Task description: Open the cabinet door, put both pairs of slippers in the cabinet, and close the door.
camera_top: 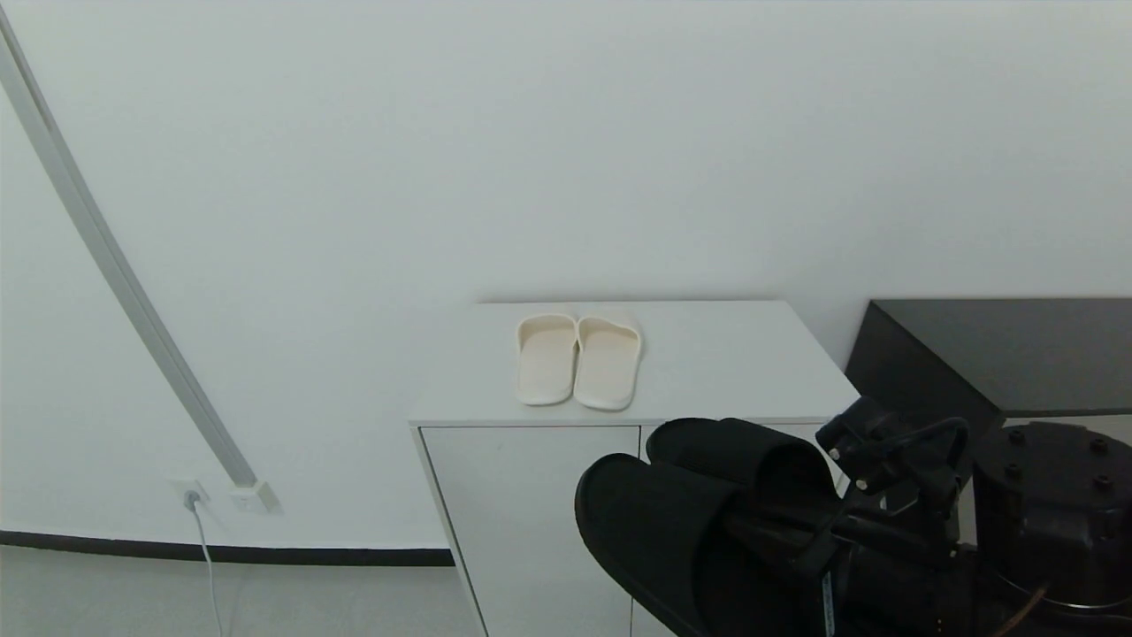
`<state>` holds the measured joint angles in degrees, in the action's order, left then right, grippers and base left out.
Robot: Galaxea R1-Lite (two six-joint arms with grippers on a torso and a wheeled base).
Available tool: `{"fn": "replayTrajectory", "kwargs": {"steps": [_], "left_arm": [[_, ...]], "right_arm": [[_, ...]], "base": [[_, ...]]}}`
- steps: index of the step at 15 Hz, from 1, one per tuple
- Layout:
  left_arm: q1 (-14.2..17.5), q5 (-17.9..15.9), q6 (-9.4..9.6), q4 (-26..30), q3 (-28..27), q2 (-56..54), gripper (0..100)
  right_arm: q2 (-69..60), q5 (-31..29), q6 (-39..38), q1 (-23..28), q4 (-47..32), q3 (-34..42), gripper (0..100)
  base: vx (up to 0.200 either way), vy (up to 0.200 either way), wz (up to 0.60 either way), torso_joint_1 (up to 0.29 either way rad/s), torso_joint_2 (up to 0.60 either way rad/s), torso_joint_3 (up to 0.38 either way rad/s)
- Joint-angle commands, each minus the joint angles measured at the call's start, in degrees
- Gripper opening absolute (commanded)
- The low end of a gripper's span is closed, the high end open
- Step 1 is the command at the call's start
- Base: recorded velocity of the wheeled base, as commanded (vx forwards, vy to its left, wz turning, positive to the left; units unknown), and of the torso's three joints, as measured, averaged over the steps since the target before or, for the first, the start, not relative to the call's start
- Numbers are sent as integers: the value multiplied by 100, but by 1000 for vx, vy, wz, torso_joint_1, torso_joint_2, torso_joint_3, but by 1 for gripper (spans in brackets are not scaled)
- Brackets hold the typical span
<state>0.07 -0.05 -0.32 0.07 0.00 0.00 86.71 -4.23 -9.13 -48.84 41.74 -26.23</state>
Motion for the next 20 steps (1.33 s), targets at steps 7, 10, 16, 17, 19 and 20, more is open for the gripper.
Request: {"fn": "replayTrajectory", "kwargs": {"steps": [7, 10, 16, 17, 19, 20], "left_arm": [[1, -4, -3, -7, 0, 0, 100], [1, -4, -3, 1, 0, 0, 100], [1, -4, -3, 1, 0, 0, 100], [1, -4, -3, 1, 0, 0, 100], [1, -4, -3, 1, 0, 0, 100], [1, -4, -3, 1, 0, 0, 100]], "right_arm": [[4, 1, 96, -30, 1, 66, 0], [12, 1, 122, -30, 10, 66, 0], [4, -25, 122, -30, 10, 75, 0], [12, -25, 122, -30, 1, 75, 0], [12, -25, 122, -30, 1, 75, 0], [12, -25, 122, -30, 1, 75, 0]], "base": [[0, 0, 0, -200, 474, 269], [0, 0, 0, -220, 549, 320], [0, 0, 0, -193, 517, 322], [0, 0, 0, -163, 496, 320], [0, 0, 0, -166, 491, 317], [0, 0, 0, -168, 491, 330]]}}
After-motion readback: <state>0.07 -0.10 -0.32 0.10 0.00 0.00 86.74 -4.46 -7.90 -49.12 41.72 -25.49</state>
